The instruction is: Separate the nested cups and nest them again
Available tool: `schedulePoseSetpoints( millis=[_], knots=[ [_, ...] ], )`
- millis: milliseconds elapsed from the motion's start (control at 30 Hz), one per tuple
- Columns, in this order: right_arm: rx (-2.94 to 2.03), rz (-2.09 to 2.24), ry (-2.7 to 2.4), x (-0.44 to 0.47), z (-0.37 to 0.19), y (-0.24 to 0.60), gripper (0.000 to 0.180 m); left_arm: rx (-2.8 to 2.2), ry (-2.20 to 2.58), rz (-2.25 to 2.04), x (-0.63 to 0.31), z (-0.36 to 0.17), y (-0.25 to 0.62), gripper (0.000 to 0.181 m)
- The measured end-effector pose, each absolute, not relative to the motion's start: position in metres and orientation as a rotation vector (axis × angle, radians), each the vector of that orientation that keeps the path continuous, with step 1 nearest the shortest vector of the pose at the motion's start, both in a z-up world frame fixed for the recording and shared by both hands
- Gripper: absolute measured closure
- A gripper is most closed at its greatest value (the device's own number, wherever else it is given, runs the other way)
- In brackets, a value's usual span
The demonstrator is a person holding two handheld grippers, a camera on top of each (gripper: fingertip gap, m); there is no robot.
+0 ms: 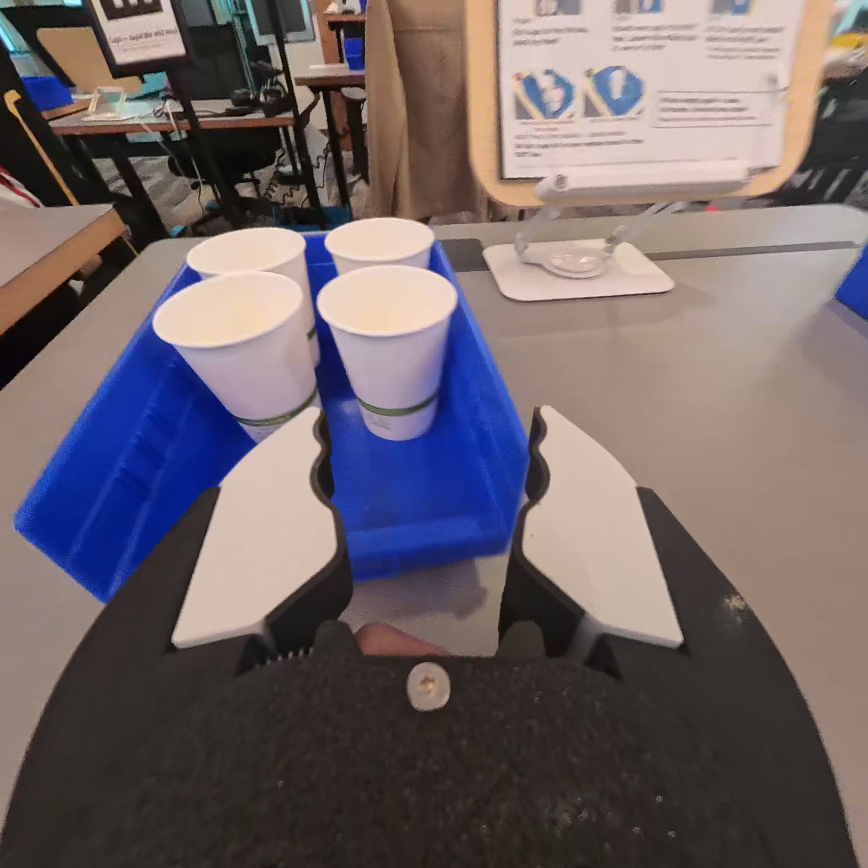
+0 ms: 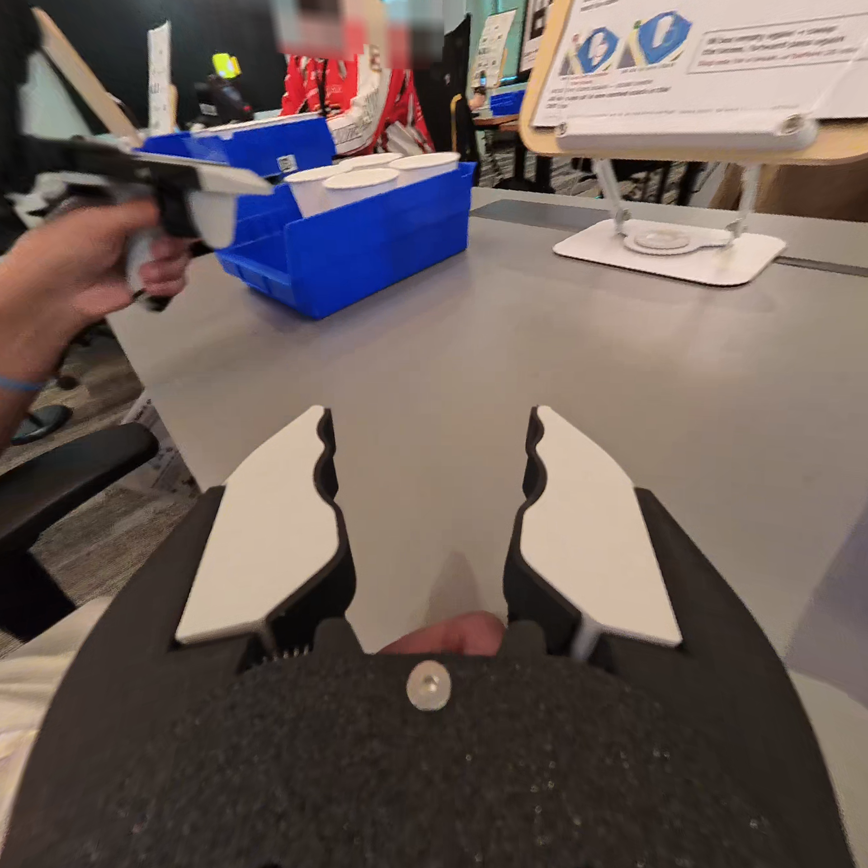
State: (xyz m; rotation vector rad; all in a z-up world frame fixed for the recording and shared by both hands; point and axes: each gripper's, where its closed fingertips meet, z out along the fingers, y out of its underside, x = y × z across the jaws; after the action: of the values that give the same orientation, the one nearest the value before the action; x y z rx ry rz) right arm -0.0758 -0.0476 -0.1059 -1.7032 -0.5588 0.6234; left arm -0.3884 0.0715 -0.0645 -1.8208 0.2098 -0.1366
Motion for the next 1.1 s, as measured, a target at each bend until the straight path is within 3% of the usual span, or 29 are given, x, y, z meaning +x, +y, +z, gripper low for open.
schedulePoseSetpoints(
  millis=[300,667,867,1100],
  knots=[
    [-1.692,0.707,-0.551,-0.079,-0.098,-0.054,0.104,-2.052,0.302,-0.055,-0.4,-0.107,0.165,0.095],
    [-1.757,0.811,-0.568,-0.089,-0.113,-0.057,0.107,-2.139,0.238,0.036,-0.401,-0.112,0.208,0.088],
    [-1.756,0.818,-0.567,-0.089,-0.112,-0.057,0.11,-2.122,0.187,0.019,-0.403,-0.108,0.213,0.091],
    [-1.705,0.791,-0.516,-0.06,-0.095,-0.047,0.11,-1.944,0.289,-0.138,-0.405,-0.065,0.16,0.096]
  ],
)
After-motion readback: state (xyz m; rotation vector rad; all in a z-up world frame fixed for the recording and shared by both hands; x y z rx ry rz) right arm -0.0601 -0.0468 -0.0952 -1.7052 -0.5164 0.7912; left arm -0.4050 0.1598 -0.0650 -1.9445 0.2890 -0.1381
